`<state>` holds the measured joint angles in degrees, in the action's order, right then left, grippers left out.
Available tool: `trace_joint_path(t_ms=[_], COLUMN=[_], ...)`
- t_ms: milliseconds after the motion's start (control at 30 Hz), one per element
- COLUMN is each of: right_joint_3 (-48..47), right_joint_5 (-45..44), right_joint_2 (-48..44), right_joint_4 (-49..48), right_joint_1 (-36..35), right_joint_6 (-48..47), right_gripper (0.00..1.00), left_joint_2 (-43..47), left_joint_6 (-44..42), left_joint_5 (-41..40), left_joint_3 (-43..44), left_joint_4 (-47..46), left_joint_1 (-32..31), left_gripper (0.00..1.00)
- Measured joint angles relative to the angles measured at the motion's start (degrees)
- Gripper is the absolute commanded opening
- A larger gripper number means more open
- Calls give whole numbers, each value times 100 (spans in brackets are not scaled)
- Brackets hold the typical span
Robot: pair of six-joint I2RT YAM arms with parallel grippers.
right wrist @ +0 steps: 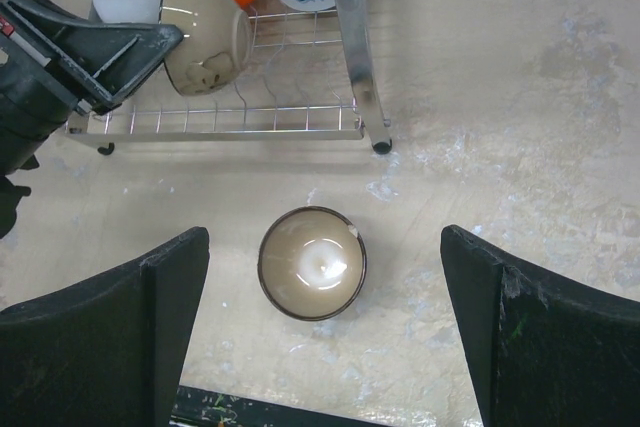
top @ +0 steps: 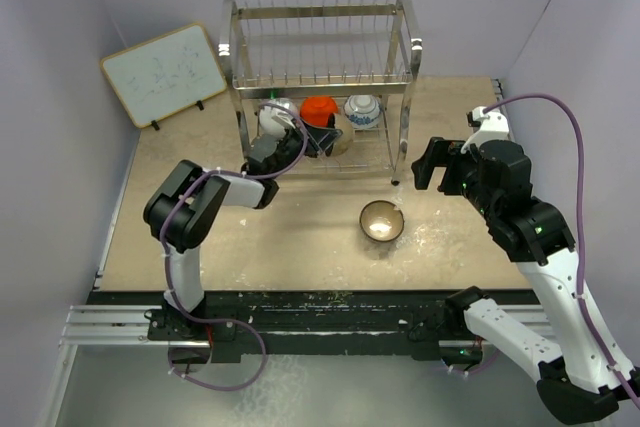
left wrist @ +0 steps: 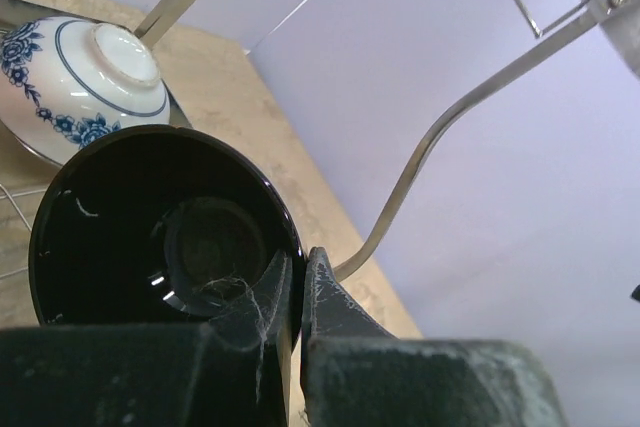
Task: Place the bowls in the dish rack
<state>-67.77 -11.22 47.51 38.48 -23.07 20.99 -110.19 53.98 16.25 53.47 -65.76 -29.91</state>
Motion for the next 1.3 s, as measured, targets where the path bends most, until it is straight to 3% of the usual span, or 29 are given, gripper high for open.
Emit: trace_joint_path(t_ms=[167, 400, 800, 1300], right_joint_3=[0, 0, 94, 157], right_joint_5=[0, -4, 0, 0], right_joint_2=[0, 0, 33, 48], right_joint_4=[-4, -7, -109, -153], right_joint_1=[0, 0, 0, 0], right_joint_6=[0, -2, -2, -2], right_gripper=[99, 99, 99, 99], left_joint_2=[-562, -1126, -1497, -1930], left_joint_6=[769, 1421, 1899, 2197], left_joint_5=[133, 166, 155, -127], left_joint_3=[127, 431, 1128, 1187], left_joint_4=[-723, -1049, -1283, -1403], left_joint_1=[153, 188, 186, 175], left_gripper=[0, 0, 0, 0])
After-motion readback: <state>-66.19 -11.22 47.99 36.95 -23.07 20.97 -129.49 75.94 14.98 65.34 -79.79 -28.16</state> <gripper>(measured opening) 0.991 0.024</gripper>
